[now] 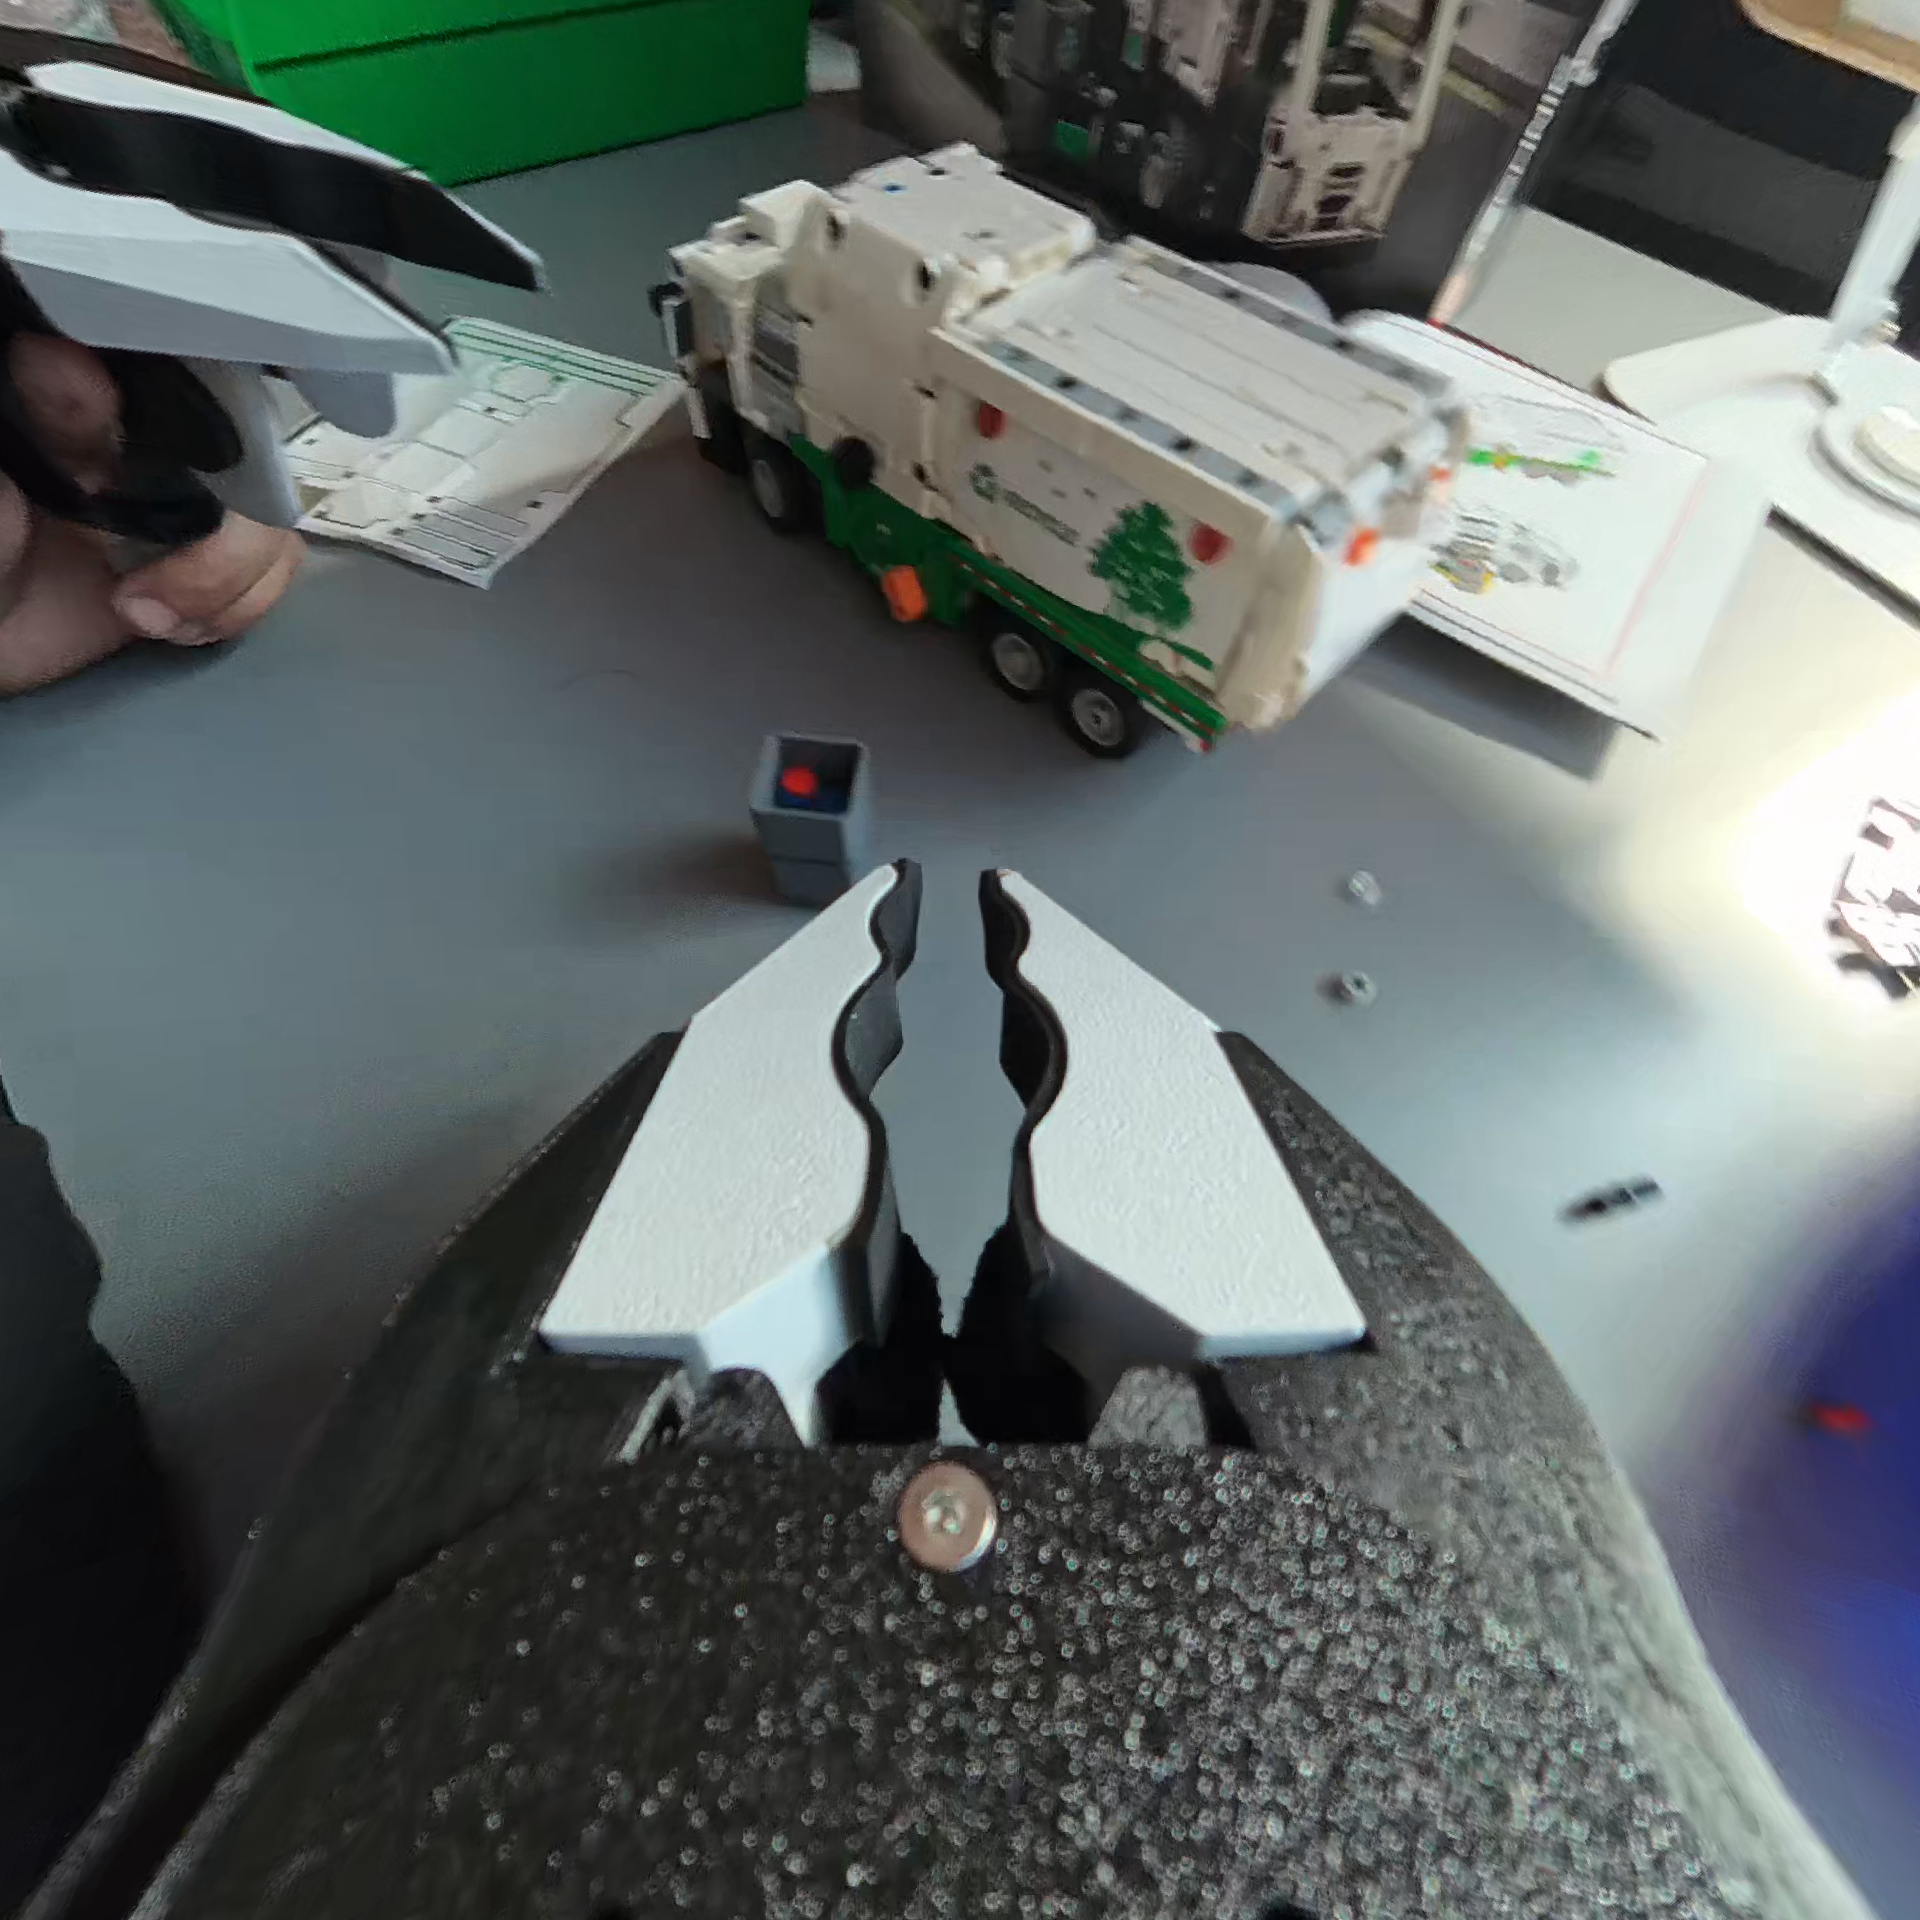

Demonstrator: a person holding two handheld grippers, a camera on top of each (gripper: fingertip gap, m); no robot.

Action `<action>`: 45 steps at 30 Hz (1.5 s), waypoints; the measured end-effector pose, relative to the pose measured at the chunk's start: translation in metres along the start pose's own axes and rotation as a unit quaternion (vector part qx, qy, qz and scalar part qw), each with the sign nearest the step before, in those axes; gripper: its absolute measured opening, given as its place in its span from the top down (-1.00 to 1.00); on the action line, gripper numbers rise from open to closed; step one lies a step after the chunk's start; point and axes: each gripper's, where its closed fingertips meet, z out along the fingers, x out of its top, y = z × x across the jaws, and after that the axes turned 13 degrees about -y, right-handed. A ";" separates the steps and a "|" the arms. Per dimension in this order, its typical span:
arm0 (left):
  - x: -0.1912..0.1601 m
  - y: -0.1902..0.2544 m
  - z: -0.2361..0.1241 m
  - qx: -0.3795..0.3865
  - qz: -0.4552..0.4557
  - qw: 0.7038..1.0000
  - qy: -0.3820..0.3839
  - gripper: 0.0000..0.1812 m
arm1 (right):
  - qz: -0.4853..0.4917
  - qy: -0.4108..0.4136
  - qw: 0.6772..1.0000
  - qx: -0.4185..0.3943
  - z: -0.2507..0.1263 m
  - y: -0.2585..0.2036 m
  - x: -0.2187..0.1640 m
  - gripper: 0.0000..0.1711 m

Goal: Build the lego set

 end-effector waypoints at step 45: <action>0.001 0.000 -0.002 -0.002 -0.003 1.000 0.005 0.64 | -0.076 -0.028 0.994 0.078 0.034 -0.030 0.017 0.92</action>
